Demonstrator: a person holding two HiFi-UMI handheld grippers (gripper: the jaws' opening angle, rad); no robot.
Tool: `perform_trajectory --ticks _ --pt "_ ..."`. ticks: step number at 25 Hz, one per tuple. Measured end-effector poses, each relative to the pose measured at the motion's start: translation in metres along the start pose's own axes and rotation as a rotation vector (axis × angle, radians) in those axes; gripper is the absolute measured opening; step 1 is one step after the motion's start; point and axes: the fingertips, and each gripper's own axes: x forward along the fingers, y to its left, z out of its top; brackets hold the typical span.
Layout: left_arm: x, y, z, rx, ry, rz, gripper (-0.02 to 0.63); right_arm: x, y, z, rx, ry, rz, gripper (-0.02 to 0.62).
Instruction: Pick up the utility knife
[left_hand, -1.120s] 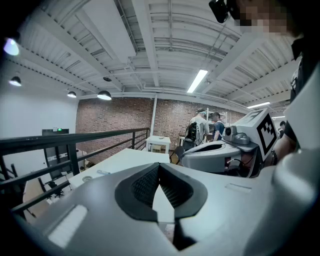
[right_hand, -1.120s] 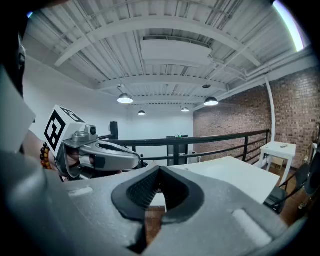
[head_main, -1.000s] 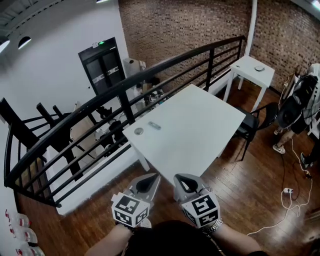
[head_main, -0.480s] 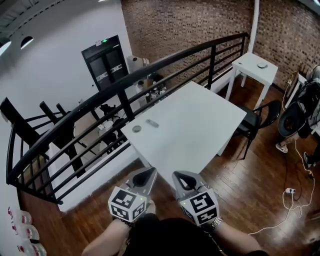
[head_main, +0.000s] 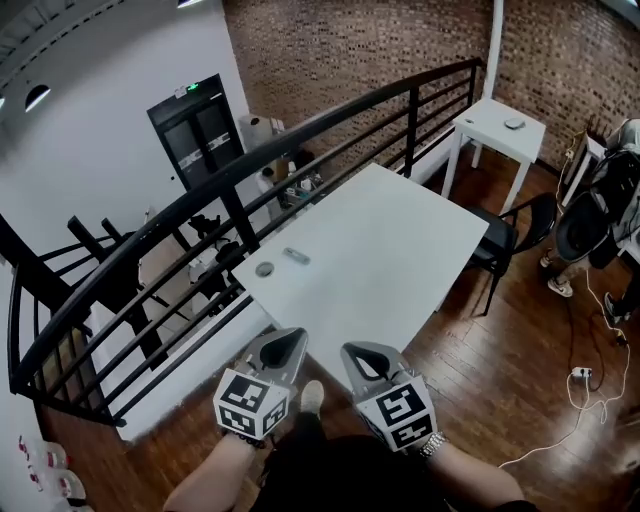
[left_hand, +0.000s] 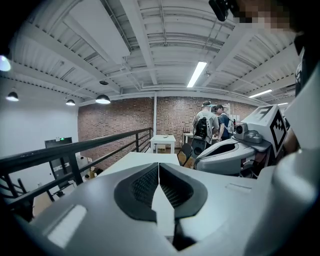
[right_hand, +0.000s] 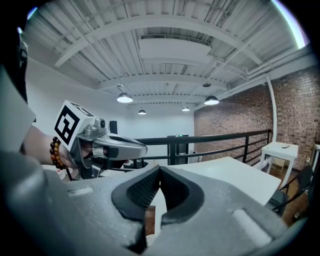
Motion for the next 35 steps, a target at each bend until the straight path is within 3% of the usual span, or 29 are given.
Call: perform_trajectory --ticks 17,25,35 --pt "0.071 0.135 -0.024 0.015 0.101 -0.112 0.051 0.133 -0.024 -0.002 0.092 0.162 -0.054 -0.008" --pt "0.114 0.201 -0.054 0.163 0.207 -0.19 0.091 0.189 -0.041 -0.001 0.135 0.234 -0.104 -0.008" --pt "0.17 0.237 -0.105 0.353 0.349 -0.329 0.138 0.231 -0.061 -0.022 0.211 0.32 -0.155 -0.008"
